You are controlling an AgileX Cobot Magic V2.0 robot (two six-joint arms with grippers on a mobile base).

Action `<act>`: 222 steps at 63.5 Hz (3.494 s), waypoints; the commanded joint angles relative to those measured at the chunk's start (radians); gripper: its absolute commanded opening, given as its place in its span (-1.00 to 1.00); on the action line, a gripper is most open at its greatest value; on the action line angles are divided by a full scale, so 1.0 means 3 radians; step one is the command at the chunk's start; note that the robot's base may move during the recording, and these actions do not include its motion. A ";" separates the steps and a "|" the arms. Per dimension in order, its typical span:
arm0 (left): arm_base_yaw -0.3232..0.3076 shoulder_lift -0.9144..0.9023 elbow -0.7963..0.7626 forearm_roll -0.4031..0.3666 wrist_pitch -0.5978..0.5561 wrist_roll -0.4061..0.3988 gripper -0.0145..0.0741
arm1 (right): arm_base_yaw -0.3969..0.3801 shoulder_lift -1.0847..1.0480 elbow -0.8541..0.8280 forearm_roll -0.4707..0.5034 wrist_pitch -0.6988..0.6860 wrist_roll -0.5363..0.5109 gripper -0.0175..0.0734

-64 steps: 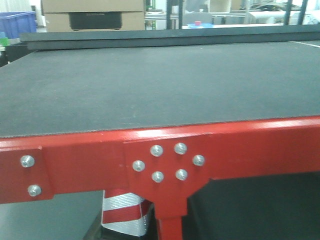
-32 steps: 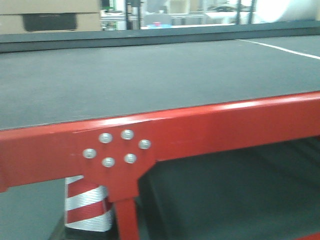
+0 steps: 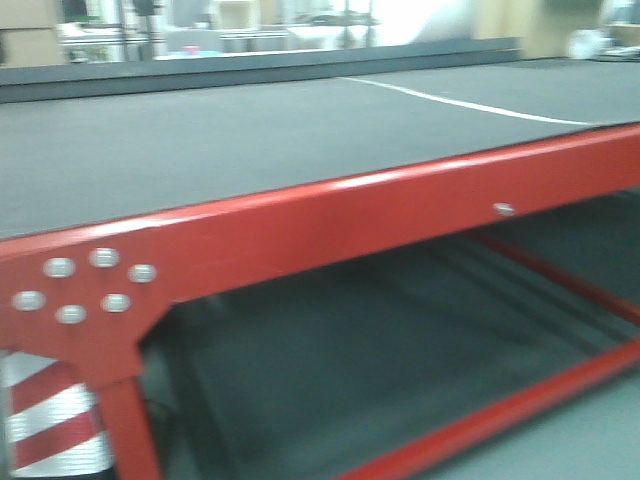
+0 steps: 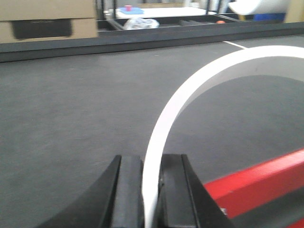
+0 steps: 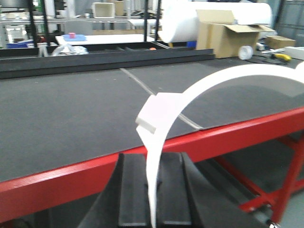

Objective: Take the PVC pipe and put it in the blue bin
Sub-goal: 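Drive the base away from the table holding the pipe, then drive past the black office chair toward the blue bin shelves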

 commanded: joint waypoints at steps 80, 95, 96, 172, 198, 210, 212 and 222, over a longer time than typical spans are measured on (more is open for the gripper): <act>0.0015 -0.0022 0.0001 -0.0032 -0.0102 -0.0026 -0.92 | 0.0000 -0.0013 0.0002 -0.0010 -0.0081 -0.0013 -0.99; 0.0015 -0.0022 0.0001 -0.0032 -0.0102 -0.0026 -0.92 | 0.0000 -0.0013 0.0002 -0.0010 -0.0081 -0.0013 -0.99; 0.0015 -0.0022 0.0001 -0.0032 -0.0102 -0.0026 -0.92 | 0.0000 -0.0013 0.0002 -0.0010 -0.0081 -0.0013 -0.99; 0.0015 -0.0022 0.0001 -0.0032 -0.0102 -0.0026 -0.92 | 0.0000 -0.0013 0.0002 -0.0010 -0.0081 -0.0013 -0.99; 0.0015 -0.0022 0.0001 -0.0032 -0.0115 -0.0026 -0.92 | 0.0000 -0.0013 0.0002 -0.0010 -0.0081 -0.0013 -0.99; 0.0015 -0.0022 0.0001 -0.0032 -0.0115 -0.0026 -0.92 | 0.0000 -0.0013 0.0002 -0.0010 -0.0081 -0.0013 -0.99; 0.0015 -0.0022 0.0001 -0.0032 -0.0115 -0.0026 -0.92 | 0.0000 -0.0013 0.0002 -0.0010 -0.0081 -0.0013 -0.99; 0.0015 -0.0022 0.0001 -0.0032 -0.0115 -0.0026 -0.92 | 0.0000 -0.0013 0.0002 -0.0010 -0.0081 -0.0013 -0.99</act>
